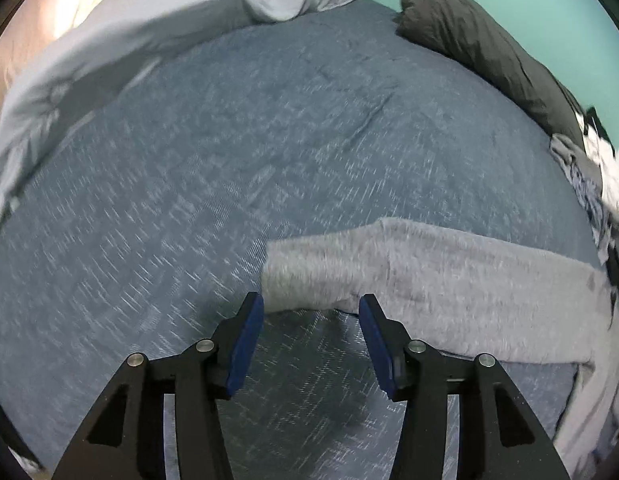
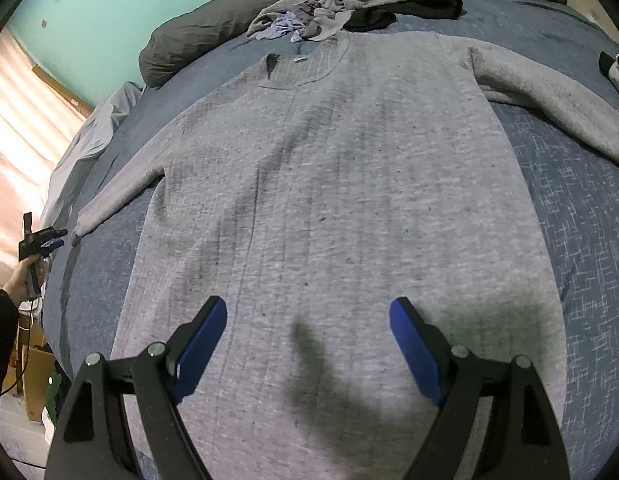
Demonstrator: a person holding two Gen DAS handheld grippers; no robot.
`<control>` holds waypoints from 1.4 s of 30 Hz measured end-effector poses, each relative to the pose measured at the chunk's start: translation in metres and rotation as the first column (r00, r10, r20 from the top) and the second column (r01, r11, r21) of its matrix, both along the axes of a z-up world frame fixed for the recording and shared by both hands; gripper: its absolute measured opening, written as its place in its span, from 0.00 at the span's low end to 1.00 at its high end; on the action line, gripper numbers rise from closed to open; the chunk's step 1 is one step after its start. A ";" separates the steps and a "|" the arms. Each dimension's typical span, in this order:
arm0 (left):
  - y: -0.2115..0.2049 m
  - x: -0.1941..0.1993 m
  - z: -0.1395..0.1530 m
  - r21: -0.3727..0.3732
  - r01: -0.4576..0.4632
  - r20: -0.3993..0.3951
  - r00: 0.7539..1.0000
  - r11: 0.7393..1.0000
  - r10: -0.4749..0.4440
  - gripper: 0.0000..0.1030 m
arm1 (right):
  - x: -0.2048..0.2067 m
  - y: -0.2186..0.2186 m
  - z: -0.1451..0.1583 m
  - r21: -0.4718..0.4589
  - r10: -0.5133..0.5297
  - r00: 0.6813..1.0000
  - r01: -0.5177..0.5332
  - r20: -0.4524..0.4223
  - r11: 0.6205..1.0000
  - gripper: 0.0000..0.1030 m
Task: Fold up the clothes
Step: 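Pinch the sleeve end with the left tool, straighten it, then open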
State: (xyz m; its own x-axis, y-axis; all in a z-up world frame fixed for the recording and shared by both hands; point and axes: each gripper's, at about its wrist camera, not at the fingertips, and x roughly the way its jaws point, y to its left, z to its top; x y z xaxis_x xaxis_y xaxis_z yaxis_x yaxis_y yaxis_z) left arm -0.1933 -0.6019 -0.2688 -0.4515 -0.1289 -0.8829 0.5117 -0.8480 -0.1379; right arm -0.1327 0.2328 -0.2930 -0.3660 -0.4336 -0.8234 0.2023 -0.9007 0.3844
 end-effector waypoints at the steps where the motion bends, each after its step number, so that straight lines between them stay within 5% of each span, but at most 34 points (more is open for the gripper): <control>1: -0.001 0.000 -0.005 0.011 -0.009 -0.002 1.000 1.000 0.009 0.52 | 0.000 0.000 -0.001 0.002 -0.003 1.000 0.003 0.002 1.000 0.82; 9: -0.019 -0.007 -0.028 0.060 -0.058 -0.051 0.997 0.997 0.061 0.51 | -0.004 -0.004 -0.013 0.007 -0.003 1.000 0.003 0.018 1.000 0.82; 11: -0.017 -0.010 -0.034 0.045 -0.044 -0.039 0.998 0.998 0.046 0.15 | -0.005 -0.007 -0.016 0.009 0.000 1.000 0.000 0.024 1.000 0.82; 16: -0.013 -0.012 -0.029 -0.015 -0.013 -0.041 0.999 1.000 0.012 0.03 | -0.006 -0.013 -0.023 0.012 0.001 1.000 -0.001 0.029 1.000 0.82; 22: -0.029 -0.006 -0.002 -0.063 -0.058 -0.069 0.996 0.996 0.053 0.03 | -0.005 -0.015 -0.023 0.004 0.003 1.000 -0.003 0.025 1.000 0.82; 29: -0.033 0.001 -0.025 -0.041 -0.085 0.019 0.996 0.996 0.086 0.03 | -0.004 -0.014 -0.021 0.000 0.003 1.000 -0.003 0.024 1.000 0.82; 34: -0.024 0.013 -0.024 -0.061 -0.108 0.006 0.994 0.992 0.108 0.08 | -0.004 -0.007 -0.015 -0.008 -0.005 1.000 0.006 0.017 1.000 0.82; 42: 0.019 0.041 0.010 -0.146 -0.068 -0.024 0.998 0.987 0.065 0.40 | -0.003 0.036 0.010 -0.015 -0.057 0.998 0.056 -0.030 0.998 0.82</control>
State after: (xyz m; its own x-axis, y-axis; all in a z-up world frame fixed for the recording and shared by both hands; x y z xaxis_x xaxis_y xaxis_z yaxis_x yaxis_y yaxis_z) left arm -0.1519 -0.5831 -0.2584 -0.4539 -0.2868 -0.8436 0.5662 -0.8239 -0.0245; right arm -0.1353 0.2689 -0.2825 -0.4151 -0.4230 -0.8054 0.1631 -0.9056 0.3916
